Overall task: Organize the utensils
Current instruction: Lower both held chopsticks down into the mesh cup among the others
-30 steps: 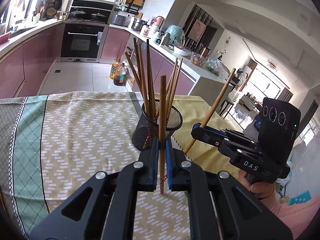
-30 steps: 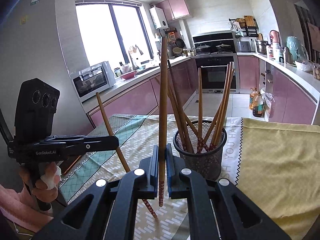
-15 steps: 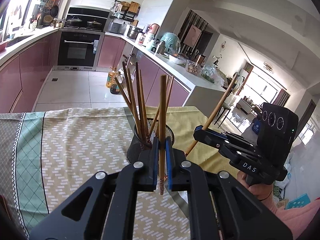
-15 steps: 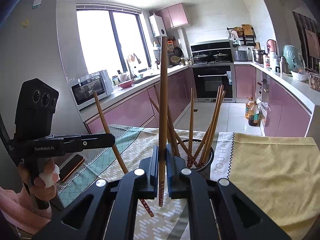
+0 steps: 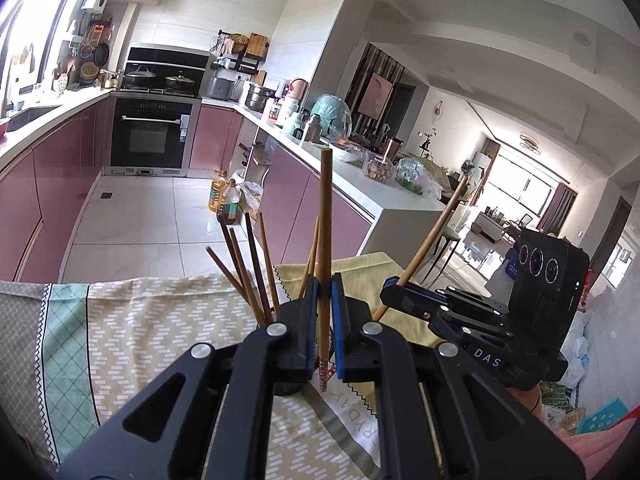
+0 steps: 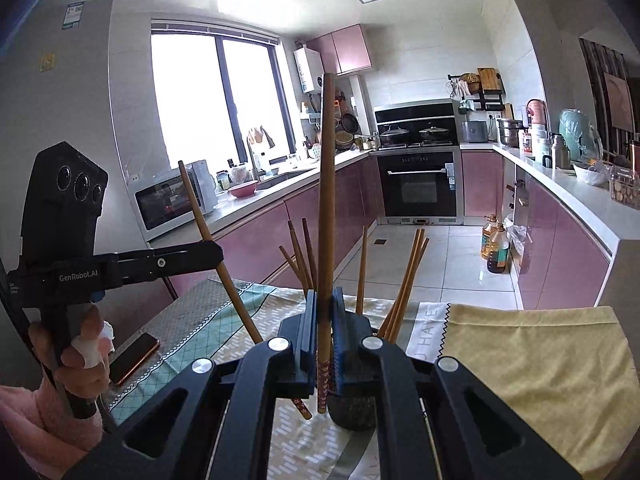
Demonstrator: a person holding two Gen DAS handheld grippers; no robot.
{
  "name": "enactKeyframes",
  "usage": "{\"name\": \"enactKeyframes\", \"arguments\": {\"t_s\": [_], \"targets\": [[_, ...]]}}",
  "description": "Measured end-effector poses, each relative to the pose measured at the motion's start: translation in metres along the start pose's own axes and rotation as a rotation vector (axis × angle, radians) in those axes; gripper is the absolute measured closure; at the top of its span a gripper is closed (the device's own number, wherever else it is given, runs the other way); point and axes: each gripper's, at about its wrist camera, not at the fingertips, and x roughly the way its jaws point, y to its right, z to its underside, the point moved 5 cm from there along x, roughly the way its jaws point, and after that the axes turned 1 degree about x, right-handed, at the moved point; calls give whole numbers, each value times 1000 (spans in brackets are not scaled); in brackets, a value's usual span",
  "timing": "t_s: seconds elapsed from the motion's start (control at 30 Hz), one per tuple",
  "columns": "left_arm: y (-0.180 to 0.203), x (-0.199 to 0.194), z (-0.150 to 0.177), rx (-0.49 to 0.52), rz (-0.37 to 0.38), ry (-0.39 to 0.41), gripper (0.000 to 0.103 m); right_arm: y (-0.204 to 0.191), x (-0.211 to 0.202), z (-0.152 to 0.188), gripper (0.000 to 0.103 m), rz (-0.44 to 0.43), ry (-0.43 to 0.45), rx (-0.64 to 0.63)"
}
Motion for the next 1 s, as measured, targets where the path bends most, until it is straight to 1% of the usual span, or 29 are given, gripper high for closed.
{"name": "enactKeyframes", "arguments": {"t_s": [0.23, 0.47, 0.63, 1.0], "targets": [[6, 3, -20, 15, -3, 32, 96, 1, 3, -12, 97, 3, 20, -14], [7, 9, -25, 33, -24, 35, 96, 5, 10, -15, 97, 13, 25, -15], [9, 15, -21, 47, -43, 12, 96, 7, 18, -11, 97, 23, 14, -10], [10, 31, -10, 81, -81, -52, 96, 15, 35, 0, 97, 40, -39, 5]]}}
